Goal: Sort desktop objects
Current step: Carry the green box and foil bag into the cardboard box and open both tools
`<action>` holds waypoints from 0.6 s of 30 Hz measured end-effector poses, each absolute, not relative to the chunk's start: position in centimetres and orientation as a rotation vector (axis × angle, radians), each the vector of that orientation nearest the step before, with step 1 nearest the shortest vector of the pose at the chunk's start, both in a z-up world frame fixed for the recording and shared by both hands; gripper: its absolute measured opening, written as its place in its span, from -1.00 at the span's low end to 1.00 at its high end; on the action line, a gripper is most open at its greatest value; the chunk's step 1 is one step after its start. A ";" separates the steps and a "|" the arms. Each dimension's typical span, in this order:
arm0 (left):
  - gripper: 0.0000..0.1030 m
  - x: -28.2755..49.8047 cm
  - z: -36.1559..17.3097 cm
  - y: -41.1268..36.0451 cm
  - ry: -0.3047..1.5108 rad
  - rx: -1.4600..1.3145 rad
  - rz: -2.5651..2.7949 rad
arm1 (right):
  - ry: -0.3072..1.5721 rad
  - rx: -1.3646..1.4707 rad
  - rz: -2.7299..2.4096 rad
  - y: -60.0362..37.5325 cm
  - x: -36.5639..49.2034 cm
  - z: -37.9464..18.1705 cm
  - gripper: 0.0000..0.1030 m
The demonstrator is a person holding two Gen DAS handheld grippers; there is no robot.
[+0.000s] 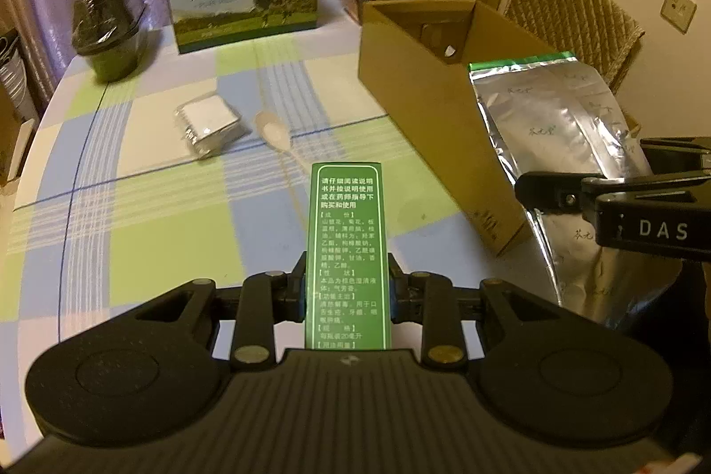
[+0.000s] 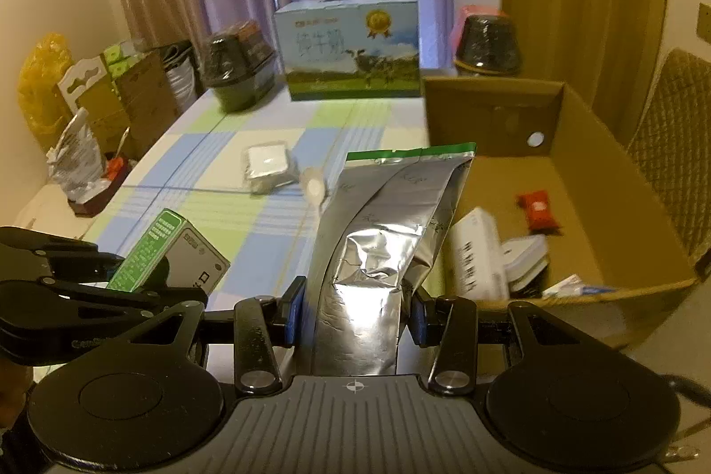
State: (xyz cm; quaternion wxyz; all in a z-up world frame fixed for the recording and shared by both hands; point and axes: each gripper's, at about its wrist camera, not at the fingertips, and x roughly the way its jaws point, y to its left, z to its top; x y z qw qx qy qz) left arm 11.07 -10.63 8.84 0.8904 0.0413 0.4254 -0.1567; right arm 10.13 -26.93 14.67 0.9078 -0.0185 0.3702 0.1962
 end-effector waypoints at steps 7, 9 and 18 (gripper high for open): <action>-0.51 12.1 10.4 -13.5 0.858 0.080 -0.381 | 0.740 -0.028 0.364 -29.8 11.1 16.2 -0.19; -0.51 12.4 10.8 -14.6 0.852 0.080 -0.401 | 0.734 -0.016 0.355 -30.8 11.4 16.7 -0.19; -0.51 14.1 11.9 -19.2 0.843 0.074 -0.480 | 0.697 -0.033 0.293 -34.9 13.1 18.3 -0.19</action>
